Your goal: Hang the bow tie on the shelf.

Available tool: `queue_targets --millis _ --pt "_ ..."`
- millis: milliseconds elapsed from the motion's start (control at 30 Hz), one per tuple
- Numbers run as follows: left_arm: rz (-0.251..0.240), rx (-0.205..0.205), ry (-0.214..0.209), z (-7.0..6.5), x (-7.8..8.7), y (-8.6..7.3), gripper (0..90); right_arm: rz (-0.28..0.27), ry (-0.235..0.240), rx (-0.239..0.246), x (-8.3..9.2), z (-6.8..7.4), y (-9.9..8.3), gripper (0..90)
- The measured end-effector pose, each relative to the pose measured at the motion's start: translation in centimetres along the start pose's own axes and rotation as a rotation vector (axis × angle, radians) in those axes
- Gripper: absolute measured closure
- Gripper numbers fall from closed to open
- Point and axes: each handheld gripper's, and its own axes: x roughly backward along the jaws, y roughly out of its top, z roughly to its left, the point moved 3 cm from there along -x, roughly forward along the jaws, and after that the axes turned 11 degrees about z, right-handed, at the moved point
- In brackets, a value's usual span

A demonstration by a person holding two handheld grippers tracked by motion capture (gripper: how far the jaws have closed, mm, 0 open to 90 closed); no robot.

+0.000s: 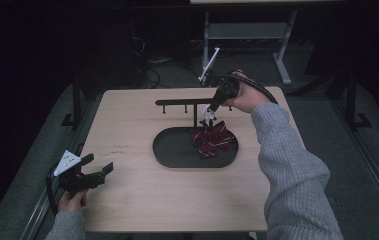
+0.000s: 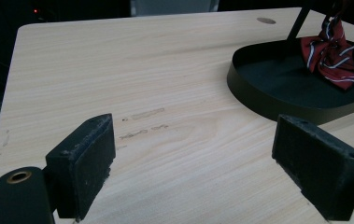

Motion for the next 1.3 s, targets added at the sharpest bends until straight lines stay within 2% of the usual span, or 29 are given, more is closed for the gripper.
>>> queue_targets --millis 967,1067,1300 --pt "-0.001 0.008 0.001 0.1 0.1 0.0 12.8 -0.009 0.022 0.006 0.2 0.4 -1.0 79.0" --pt "0.003 -0.004 0.001 0.0 0.1 0.0 12.8 -0.003 0.028 0.002 0.2 0.5 -1.2 77.9" --pt "0.005 -0.003 0.002 -0.1 0.1 0.0 12.8 -0.014 0.031 0.012 0.4 0.8 -1.7 76.3"
